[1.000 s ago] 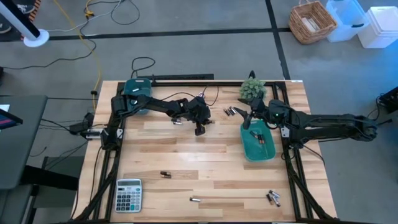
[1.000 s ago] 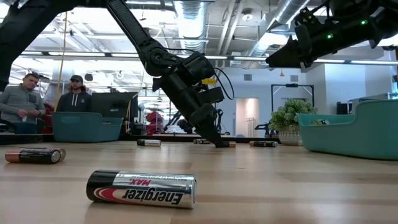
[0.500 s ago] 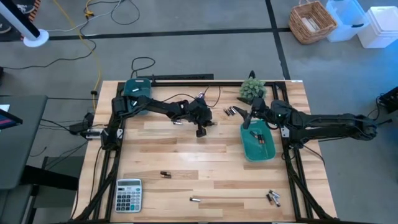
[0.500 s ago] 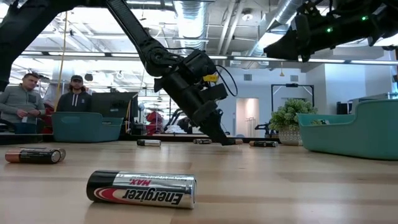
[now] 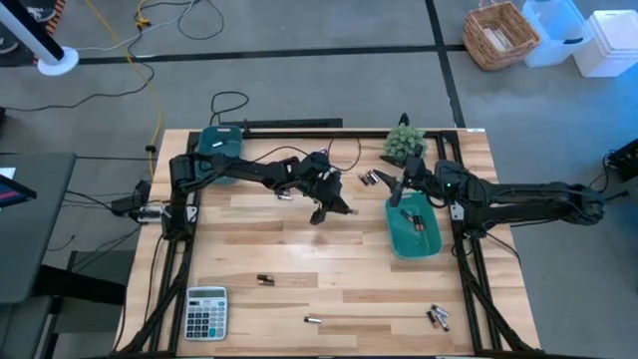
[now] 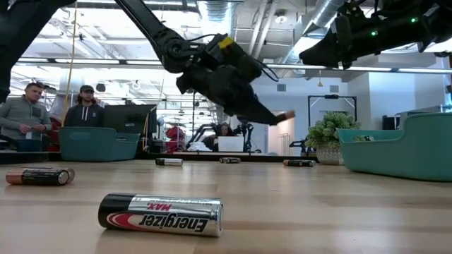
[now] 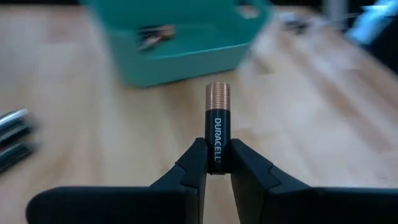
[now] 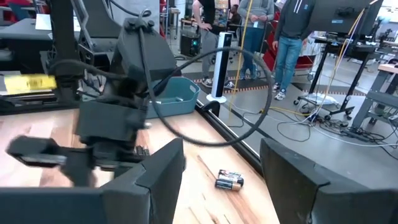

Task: Sort batteries
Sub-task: Put the brown-block battery into the green bin

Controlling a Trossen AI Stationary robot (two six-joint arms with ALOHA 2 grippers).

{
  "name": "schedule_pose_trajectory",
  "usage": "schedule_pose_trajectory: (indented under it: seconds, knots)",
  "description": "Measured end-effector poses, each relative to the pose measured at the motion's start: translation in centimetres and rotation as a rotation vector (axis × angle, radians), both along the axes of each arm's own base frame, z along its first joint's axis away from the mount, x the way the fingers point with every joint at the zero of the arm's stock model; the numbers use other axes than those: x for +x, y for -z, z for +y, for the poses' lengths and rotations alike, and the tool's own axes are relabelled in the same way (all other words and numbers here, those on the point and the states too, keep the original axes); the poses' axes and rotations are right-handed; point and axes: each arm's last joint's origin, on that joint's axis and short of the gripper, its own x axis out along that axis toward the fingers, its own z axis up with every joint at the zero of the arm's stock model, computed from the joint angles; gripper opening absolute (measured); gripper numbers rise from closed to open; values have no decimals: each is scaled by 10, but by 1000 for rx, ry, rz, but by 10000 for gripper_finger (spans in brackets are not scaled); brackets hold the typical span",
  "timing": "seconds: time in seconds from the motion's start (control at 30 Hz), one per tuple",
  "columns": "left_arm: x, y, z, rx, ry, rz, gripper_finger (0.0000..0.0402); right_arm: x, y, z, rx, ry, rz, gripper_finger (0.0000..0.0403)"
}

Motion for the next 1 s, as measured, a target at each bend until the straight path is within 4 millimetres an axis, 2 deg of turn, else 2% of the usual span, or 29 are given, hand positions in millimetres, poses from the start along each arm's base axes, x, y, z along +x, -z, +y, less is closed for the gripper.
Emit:
schedule_pose_trajectory:
  seconds: [0.2, 0.33, 0.53, 0.7, 0.83, 1.0]
  knots:
    - [1, -2, -16, -14, 205, -62, 43, 0, 0, 0, -1, 0, 1, 228]
    - [2, -2, -21, -15, 235, -72, 43, 0, 0, 0, -1, 0, 1, 228]
    - [9, -3, -30, 83, 60, -60, 43, 0, -1, 0, -8, 0, -4, 228]
    - [16, -7, -43, 131, -79, -76, 43, -3, -15, 0, -27, 27, -139, 228]
    - [20, -12, -50, 110, -139, -115, 43, -14, -31, 4, -76, 18, -254, 228]
    - [27, -5, -61, 87, -184, -161, 43, -36, -48, 12, -116, -1, -362, 228]
